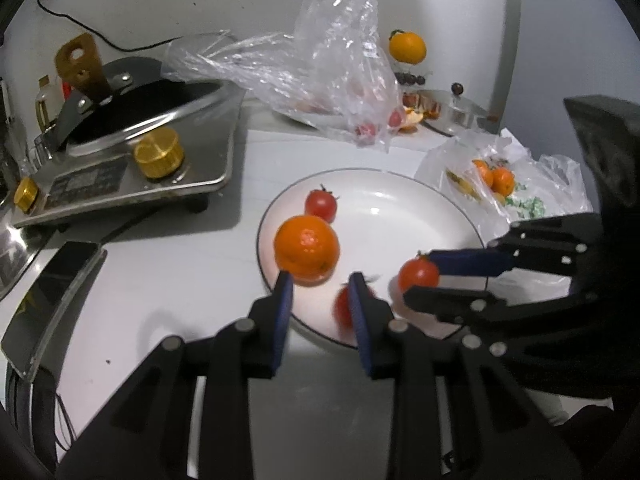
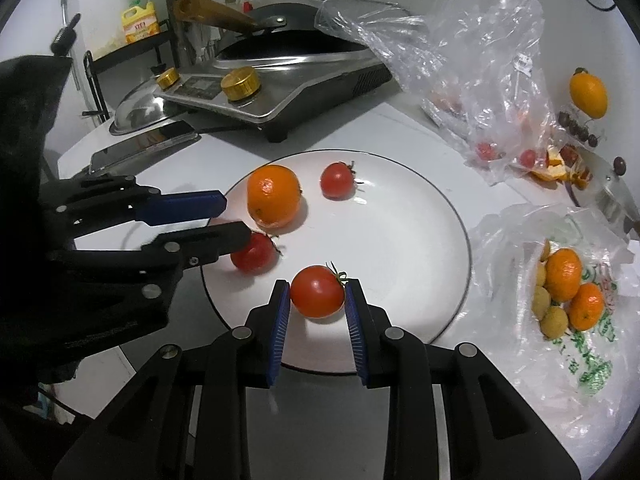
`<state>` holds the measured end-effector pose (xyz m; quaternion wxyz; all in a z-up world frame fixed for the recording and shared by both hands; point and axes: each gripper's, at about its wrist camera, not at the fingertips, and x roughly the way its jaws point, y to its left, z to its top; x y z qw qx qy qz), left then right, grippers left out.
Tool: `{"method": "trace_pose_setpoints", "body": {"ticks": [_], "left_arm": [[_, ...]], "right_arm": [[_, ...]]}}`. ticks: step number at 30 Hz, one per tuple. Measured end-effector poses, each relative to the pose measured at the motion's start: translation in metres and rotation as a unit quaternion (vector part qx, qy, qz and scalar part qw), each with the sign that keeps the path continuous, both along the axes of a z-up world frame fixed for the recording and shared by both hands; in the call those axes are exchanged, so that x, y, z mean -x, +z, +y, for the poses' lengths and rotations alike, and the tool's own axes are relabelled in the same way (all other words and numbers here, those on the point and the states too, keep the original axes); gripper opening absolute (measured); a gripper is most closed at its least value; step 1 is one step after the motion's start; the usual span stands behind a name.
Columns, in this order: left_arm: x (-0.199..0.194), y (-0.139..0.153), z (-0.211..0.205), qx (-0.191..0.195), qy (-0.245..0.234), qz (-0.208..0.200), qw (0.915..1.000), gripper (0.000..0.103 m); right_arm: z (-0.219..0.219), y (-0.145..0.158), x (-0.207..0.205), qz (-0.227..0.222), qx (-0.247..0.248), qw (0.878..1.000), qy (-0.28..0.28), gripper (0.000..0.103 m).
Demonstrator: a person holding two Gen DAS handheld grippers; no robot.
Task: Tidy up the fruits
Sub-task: 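Lower both red tomatoes onto the white plate and open both tools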
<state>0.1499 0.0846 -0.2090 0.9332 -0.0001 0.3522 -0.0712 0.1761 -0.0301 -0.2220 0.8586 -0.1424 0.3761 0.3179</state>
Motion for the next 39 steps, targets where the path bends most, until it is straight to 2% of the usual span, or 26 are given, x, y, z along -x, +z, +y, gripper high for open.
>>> {"method": "trace_pose_setpoints", "body": {"ticks": [7, 22, 24, 26, 39], "left_arm": [[0.008, 0.003, 0.015, 0.013, 0.014, -0.005, 0.9998, 0.033], [0.016, 0.008, 0.015, 0.009, 0.025, -0.011, 0.9996, 0.034], [0.016, 0.01, 0.013, 0.008, 0.025, -0.013, 0.9996, 0.037], [0.018, 0.012, 0.012, 0.009, 0.027, -0.016, 0.9995, 0.053], [0.021, 0.025, -0.008, 0.004, 0.032, -0.023, 0.9992, 0.055]], "right_arm": [[0.014, -0.008, 0.0, 0.023, -0.014, 1.0, 0.011, 0.03], [0.017, -0.007, 0.002, 0.029, -0.017, 0.999, 0.013, 0.032], [0.015, -0.006, 0.003, 0.026, -0.017, 0.999, 0.012, 0.035], [0.012, -0.004, 0.004, 0.022, -0.021, 0.999, 0.01, 0.037], [-0.022, 0.017, 0.009, -0.009, -0.047, 0.999, -0.017, 0.038]]}}
